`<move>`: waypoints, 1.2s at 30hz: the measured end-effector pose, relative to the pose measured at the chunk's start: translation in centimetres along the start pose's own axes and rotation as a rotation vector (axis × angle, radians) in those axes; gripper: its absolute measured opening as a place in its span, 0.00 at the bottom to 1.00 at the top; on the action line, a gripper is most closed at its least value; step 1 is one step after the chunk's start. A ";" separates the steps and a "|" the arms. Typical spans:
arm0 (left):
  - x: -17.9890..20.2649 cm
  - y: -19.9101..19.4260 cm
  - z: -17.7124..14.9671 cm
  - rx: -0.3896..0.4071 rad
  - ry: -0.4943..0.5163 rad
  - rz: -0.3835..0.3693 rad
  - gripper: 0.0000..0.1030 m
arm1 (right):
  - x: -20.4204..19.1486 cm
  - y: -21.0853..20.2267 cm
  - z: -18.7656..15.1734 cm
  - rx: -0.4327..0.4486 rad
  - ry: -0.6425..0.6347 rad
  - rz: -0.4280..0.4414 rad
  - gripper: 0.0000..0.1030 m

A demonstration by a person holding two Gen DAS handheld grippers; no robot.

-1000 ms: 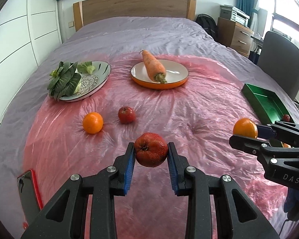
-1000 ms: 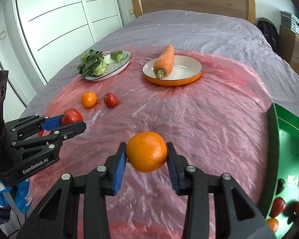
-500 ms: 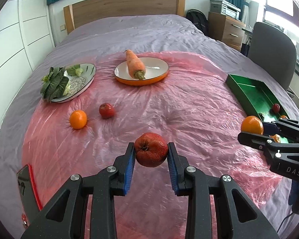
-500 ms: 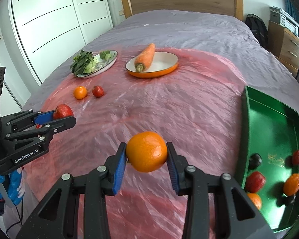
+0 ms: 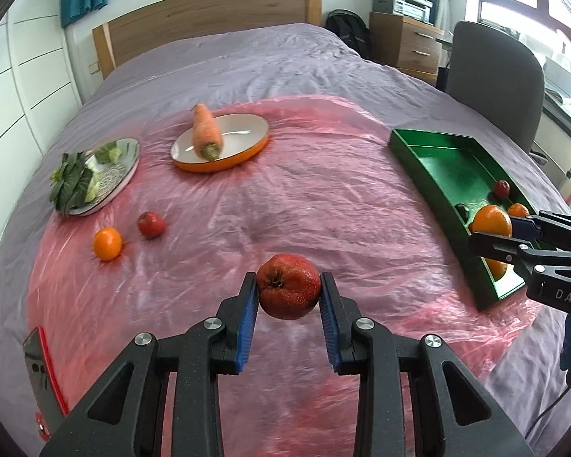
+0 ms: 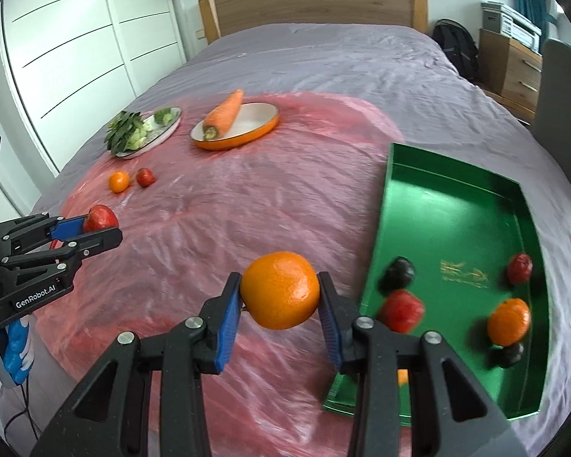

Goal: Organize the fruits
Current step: 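Carry the tomato and orange toward the green tray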

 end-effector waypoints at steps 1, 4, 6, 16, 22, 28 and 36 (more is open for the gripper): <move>0.7 0.0 0.0 -0.001 0.007 -0.004 0.26 | 0.6 -0.2 -0.3 0.000 0.005 -0.005 0.57; 2.1 0.2 0.0 -0.004 0.025 -0.013 0.26 | 2.0 -0.8 -1.0 0.004 0.021 -0.018 0.57; 3.2 0.4 0.0 -0.008 0.035 -0.021 0.26 | 2.9 -1.0 -1.5 0.005 0.033 -0.026 0.57; 9.0 1.4 0.0 -0.034 0.082 -0.067 0.26 | 8.3 -2.5 -4.2 0.010 0.084 -0.075 0.57; 13.3 2.5 -0.1 -0.054 0.103 -0.115 0.26 | 12.0 -3.3 -4.8 0.020 0.100 -0.109 0.57; 17.8 3.7 -0.3 -0.076 0.126 -0.167 0.26 | 15.1 -3.4 -4.6 0.026 0.095 -0.137 0.57; 24.4 4.7 -1.2 -0.106 0.181 -0.261 0.26 | 19.6 -1.4 -3.2 0.021 0.098 -0.153 0.57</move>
Point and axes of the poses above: each gripper's, at about its wrist camera, not at the fingertips, and y roughly the way its jaws point, x to its right, z to its top, the point moved 9 cm from there along y, roughly the way its jaws point, and after that the axes turned 15 degrees about -y, right-handed, at the moved point
